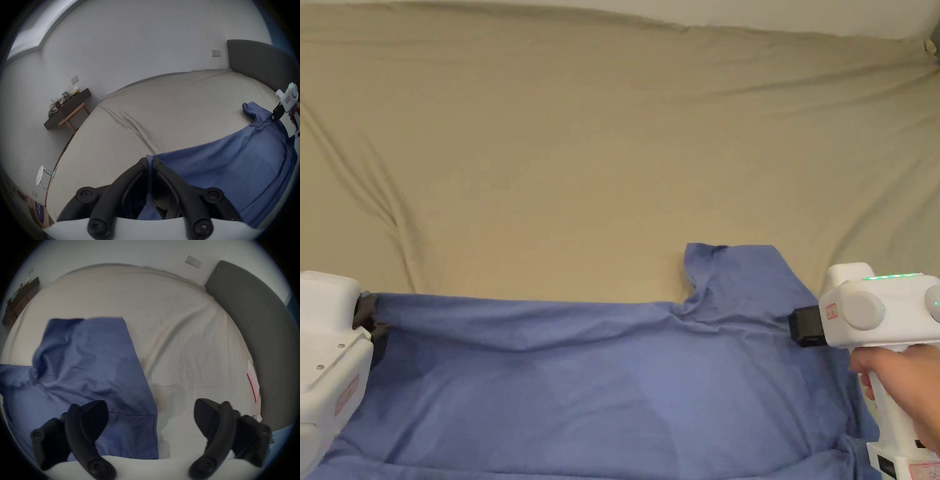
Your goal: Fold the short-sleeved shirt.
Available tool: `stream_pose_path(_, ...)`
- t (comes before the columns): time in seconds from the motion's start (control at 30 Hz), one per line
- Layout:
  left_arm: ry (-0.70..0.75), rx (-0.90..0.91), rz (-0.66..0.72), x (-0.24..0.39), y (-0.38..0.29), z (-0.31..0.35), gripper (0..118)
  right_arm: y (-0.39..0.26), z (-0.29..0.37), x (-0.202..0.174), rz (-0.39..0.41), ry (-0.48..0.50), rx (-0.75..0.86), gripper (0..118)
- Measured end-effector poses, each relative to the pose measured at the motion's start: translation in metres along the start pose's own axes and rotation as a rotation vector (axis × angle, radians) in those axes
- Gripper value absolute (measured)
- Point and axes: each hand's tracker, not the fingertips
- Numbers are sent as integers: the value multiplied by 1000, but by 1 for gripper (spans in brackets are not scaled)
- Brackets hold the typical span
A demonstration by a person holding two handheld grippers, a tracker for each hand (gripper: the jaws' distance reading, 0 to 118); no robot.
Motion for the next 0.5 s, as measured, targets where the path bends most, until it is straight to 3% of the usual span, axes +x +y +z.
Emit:
stream_pose_path(0.03,-1,-14,-1,-2,-3,-5,3,-2,-1,-3,1,-2,-4,83)
stream_pose_path(0.1,2,-23,2,-1,-7,-9,3,-9,5,-9,-6,62,42,52)
stream_pose_path(0.13,2,-30,3,-1,-8,-10,3,-10,8,-10,-5,61,54,23)
stream_pose_path(0.17,2,-38,8,-2,-9,-12,3,-9,12,-11,-2,113,61,2)
stream_pose_path(0.3,-11,-55,63,-14,-12,-15,3,-12,34,-18,96,72,113,2)
stream_pose_path(0.5,2,-33,99,-37,2,0,3,-7,99,17,-3,151,191,2)
